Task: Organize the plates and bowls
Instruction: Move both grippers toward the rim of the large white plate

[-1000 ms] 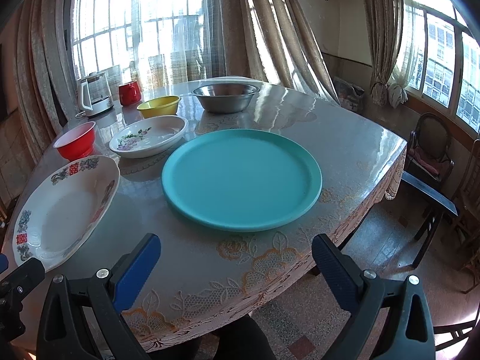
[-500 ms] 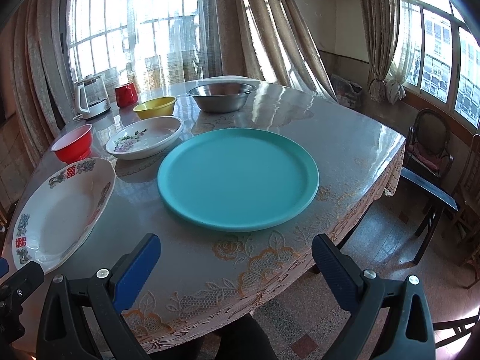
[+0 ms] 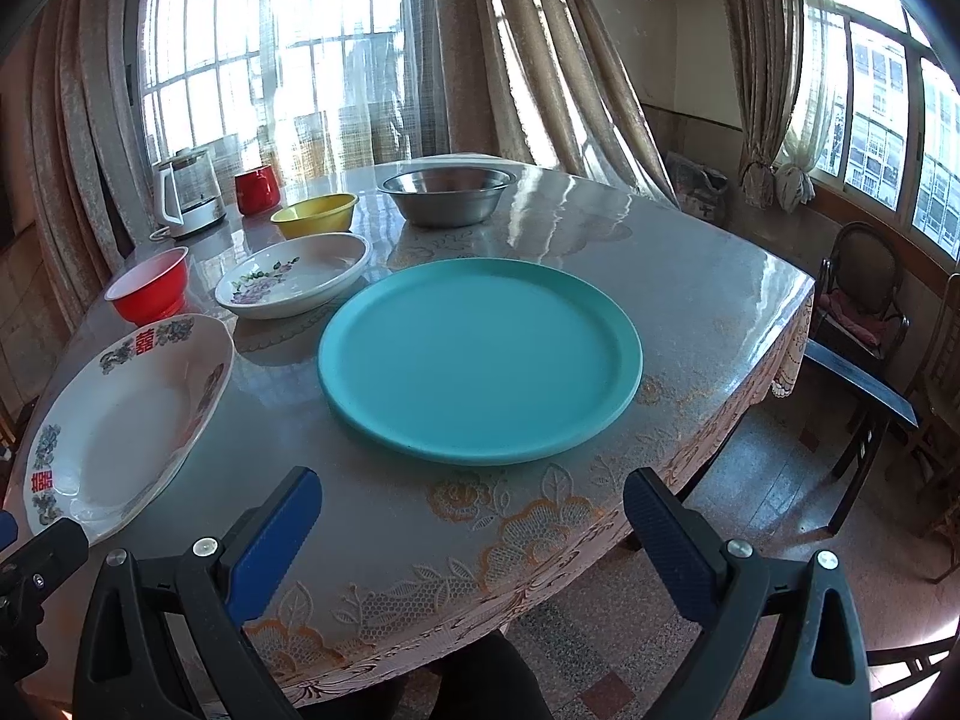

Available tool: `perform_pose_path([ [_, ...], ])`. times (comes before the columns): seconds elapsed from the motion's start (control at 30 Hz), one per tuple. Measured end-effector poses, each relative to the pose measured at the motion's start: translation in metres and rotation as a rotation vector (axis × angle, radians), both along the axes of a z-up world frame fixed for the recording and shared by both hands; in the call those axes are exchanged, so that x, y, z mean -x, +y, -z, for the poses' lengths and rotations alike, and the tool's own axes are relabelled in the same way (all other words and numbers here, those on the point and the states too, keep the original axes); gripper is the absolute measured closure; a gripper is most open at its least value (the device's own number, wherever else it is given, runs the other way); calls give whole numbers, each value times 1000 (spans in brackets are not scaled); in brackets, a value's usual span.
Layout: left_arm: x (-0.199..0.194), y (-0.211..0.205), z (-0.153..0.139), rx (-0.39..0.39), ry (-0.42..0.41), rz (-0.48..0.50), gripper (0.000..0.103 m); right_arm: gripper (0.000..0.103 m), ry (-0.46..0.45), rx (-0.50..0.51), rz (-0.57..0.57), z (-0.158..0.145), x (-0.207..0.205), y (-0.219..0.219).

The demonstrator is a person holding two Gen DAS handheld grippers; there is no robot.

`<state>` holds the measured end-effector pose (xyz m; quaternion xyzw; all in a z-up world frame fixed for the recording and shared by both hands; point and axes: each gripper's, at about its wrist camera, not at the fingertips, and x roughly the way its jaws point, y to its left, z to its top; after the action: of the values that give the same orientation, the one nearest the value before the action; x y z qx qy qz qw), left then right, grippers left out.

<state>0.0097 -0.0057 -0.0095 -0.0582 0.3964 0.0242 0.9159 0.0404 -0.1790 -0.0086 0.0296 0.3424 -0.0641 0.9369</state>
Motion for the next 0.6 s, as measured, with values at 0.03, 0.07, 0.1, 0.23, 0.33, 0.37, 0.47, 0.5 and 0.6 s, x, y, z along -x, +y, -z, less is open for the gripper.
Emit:
perform_pose_path([
  [0.03, 0, 0, 0, 3, -1, 0, 0, 1, -5, 0, -5, 0, 0, 1],
  [0.07, 0, 1, 0, 6, -4, 0, 0, 1, -7, -1, -9, -1, 1, 1],
  [0.1, 1, 1, -1, 9, -7, -1, 0, 1, -9, -2, -13, -1, 1, 2],
  [0.23, 2, 5, -4, 43, -24, 10, 0, 0, -23, -4, -36, -2, 0, 4],
  [0.33, 3, 14, -4, 101, -37, 9, 0, 0, -31, -3, -50, -3, -2, 4],
  [0.37, 3, 19, -4, 125, -42, 2, 0, 0, -35, -2, -54, -3, -2, 5],
  [0.47, 3, 33, -5, 182, -50, -39, 0, 0, -41, 5, -77, -4, -3, 7],
  [0.5, 3, 38, -5, 192, -54, -57, 0, 0, -45, 3, -87, -4, -3, 8],
  [0.6, 5, 50, -8, 181, -84, -124, 0, 0, -60, -2, -112, -5, -4, 10],
])
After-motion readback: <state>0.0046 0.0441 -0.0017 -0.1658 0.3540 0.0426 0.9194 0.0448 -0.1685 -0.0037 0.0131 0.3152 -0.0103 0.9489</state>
